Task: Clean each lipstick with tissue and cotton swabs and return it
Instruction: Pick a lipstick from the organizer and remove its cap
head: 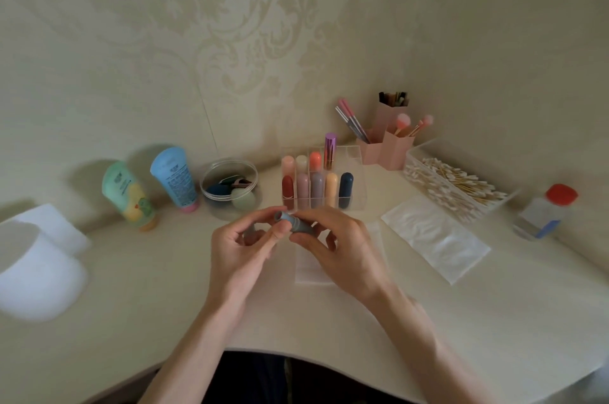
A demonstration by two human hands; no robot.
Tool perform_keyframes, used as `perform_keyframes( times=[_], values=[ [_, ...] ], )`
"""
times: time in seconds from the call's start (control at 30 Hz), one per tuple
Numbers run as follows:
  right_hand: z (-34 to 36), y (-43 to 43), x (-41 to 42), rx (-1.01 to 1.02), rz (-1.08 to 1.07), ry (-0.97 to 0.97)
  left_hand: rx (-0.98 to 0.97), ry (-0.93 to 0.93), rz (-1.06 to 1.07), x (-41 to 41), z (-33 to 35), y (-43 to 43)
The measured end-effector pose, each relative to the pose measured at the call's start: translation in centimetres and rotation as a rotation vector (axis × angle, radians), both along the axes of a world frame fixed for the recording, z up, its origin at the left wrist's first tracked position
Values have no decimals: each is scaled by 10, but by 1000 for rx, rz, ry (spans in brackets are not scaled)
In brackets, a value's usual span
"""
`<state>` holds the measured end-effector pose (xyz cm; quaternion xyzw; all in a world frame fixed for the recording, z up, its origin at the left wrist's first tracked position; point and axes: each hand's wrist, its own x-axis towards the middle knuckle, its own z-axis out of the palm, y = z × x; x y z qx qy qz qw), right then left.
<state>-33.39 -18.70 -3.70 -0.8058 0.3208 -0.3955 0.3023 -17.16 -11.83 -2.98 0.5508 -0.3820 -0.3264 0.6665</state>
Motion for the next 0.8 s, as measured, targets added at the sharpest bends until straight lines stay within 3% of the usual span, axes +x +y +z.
perform_keyframes(
  times=[0.33, 0.57, 0.8],
  values=[
    [-4, 5, 3, 116, -83, -51, -23, 67, 30, -6, 0, -1],
    [-6, 4, 3, 239, 122, -16, -62, 57, 9, -3, 1, 0],
    [-7, 1, 3, 289, -3, -131, -67, 54, 5, -6, 2, -1]
  ],
)
